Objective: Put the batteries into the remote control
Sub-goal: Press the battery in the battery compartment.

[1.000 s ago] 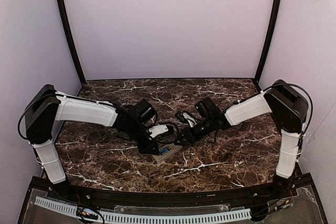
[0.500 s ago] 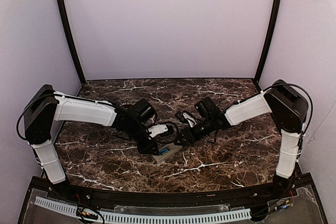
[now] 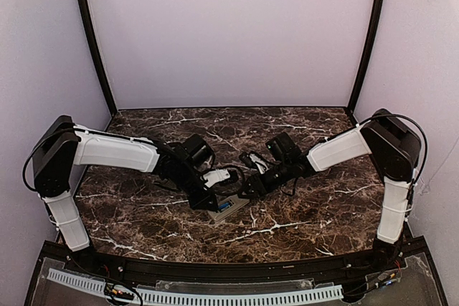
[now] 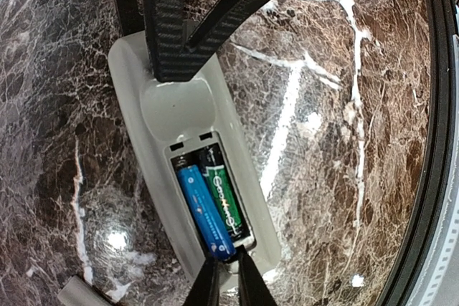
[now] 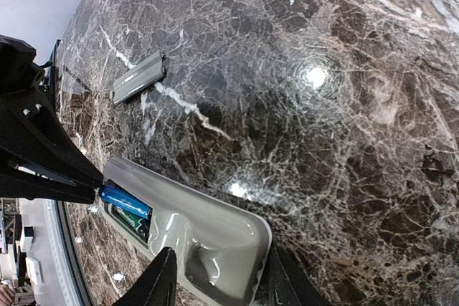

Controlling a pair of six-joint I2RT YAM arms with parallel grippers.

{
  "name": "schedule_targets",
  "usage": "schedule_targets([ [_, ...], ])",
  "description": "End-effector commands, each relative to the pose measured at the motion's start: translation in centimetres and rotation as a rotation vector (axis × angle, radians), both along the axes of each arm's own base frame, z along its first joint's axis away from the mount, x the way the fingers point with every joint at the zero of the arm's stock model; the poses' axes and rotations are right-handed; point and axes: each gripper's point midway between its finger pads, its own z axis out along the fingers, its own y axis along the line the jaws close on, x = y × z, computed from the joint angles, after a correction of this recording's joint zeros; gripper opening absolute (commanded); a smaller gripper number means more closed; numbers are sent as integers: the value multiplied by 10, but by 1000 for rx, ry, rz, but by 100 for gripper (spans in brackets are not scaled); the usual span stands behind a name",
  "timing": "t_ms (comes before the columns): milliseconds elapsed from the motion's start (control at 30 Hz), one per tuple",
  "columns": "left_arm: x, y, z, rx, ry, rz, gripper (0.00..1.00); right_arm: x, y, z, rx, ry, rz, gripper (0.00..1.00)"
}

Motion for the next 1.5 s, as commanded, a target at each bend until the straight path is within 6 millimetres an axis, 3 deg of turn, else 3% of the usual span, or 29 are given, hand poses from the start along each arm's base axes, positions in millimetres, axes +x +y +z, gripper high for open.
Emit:
schedule_targets([
  [0,3,-8,8,-28,-4,0,10,-20,-23,-46,-154,98,-19,43],
  [1467,-4,-3,-4,-6,28,1,10,-21,-25,-49,-160,98,-24,42],
])
